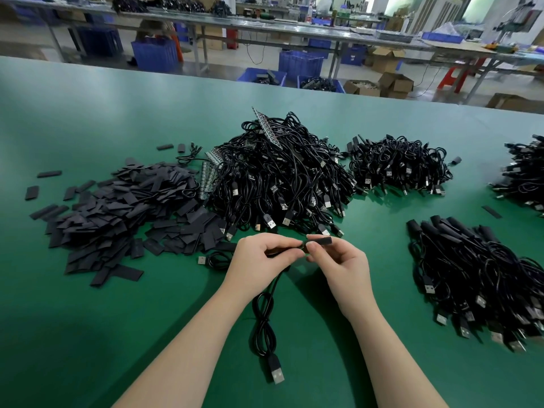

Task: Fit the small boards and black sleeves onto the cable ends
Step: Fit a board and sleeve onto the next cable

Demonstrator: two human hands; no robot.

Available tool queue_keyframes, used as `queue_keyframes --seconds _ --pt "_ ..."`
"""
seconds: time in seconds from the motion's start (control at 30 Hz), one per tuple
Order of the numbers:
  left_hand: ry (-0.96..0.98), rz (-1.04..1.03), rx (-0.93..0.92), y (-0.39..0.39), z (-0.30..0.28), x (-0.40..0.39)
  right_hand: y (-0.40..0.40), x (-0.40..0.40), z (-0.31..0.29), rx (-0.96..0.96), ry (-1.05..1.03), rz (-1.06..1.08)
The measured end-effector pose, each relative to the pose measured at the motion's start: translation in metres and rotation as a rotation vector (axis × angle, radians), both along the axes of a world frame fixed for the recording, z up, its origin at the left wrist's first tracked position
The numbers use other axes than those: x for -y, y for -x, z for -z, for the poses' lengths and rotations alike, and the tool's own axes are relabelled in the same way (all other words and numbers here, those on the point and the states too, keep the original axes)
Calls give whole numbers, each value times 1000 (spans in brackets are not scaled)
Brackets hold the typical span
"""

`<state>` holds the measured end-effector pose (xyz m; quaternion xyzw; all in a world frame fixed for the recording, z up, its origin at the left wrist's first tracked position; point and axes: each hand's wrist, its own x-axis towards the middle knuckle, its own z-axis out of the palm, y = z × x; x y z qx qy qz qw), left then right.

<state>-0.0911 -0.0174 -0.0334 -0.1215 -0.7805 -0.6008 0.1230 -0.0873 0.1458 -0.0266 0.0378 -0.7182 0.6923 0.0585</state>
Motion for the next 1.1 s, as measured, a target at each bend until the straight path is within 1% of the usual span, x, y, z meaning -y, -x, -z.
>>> queue_keyframes --seconds 0.23,0.33,0.5,0.63,0.73,0.9,0.93,1.03,1.1 --pt "-70 -12 39 1 2 0 0 -1 -1 29 18 -69" --pt "-56 -35 32 2 2 -1 1 -1 -1 15 8 -63" --pt "4 -44 -6 0 2 -1 2 -2 0 -20 -109 -43" --pt "8 -34 -9 1 2 0 0 -1 -1 -3 -136 -80" --pt "-11 -8 16 1 3 1 1 -2 -1 0 -115 -76" --pt "-7 51 53 2 3 2 1 -2 0 19 -22 -46" --pt "3 33 66 1 3 2 1 -2 0 24 -13 -46" --pt "155 -94 54 0 1 5 0 -1 -1 27 -3 -43" --pt "202 -131 37 -2 -1 5 0 -1 -1 32 4 -38"
